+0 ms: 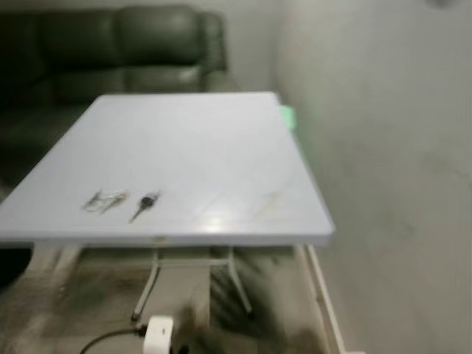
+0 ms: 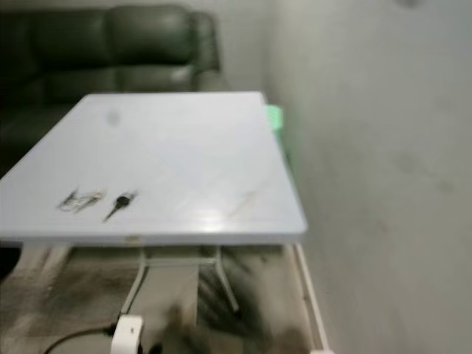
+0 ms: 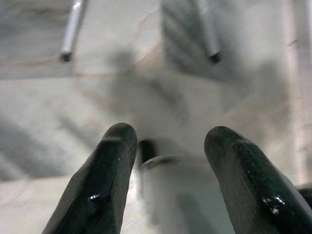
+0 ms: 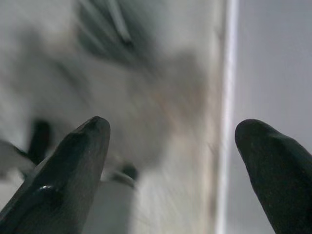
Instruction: Hang keys on a hook
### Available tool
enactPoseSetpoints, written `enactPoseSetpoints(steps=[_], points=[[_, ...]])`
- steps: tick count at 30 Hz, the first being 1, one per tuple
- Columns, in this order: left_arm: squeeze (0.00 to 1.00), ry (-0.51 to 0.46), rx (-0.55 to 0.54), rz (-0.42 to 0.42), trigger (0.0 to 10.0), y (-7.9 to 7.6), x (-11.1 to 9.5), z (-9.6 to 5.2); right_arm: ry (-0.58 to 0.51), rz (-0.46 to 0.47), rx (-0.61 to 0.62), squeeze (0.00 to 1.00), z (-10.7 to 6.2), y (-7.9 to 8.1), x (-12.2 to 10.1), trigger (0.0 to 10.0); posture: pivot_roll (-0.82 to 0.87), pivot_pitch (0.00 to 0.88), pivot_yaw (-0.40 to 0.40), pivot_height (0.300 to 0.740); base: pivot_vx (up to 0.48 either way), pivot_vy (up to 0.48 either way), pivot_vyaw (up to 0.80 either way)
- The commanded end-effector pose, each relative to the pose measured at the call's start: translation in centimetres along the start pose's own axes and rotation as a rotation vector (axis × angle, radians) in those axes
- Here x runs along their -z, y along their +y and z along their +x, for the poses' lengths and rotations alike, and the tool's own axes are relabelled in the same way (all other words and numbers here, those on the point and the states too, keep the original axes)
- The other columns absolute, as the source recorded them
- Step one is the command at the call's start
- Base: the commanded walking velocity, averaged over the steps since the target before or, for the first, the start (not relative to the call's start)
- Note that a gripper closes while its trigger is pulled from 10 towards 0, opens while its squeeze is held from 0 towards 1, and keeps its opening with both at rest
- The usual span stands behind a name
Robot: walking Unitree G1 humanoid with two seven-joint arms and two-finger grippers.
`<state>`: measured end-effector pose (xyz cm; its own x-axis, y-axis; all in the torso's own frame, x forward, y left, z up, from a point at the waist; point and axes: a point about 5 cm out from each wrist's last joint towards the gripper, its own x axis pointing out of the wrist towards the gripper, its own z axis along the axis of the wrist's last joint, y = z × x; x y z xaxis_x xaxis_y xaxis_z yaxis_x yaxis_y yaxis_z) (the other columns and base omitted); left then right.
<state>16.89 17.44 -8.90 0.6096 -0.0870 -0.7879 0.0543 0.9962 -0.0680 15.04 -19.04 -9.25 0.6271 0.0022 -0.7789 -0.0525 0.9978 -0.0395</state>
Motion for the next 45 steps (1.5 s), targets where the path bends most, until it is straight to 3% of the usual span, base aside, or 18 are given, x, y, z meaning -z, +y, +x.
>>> enactPoseSetpoints(steps=[1, 5, 21, 45], points=[[0.0, -0.029, 0.021, -0.007, 10.0, -0.84, -0.91, 0.34, 0.033, -0.007, 0.01, 0.0, -0.35, -0.51, 0.96, 10.0, 0.0, 0.0, -0.025, 0.74, 0.0, 0.0, 0.8], [0.0, -0.039, 0.027, -0.015, 10.0, -0.97, -1.13, 0.39, 0.021, 0.011, 0.008, 0.0, -0.36, -0.52, 0.88, 10.0, 0.0, 0.0, -0.027, 0.74, 0.0, 0.0, 0.74], [0.0, -0.053, 0.032, -0.039, 10.0, -1.18, -1.5, 0.49, 0.008, 0.065, 0.012, 0.0, -0.38, -0.64, 0.8, 10.0, 0.0, 0.0, -0.029, 0.74, 0.0, 0.067, 0.0], [0.0, -0.052, 0.027, -0.065, 10.0, -1.17, -1.45, 0.5, -0.005, 0.082, 0.006, 0.0, -0.31, -0.55, 0.56, 10.0, 0.0, 0.0, -0.034, 0.74, 0.0, 0.445, 0.0]])
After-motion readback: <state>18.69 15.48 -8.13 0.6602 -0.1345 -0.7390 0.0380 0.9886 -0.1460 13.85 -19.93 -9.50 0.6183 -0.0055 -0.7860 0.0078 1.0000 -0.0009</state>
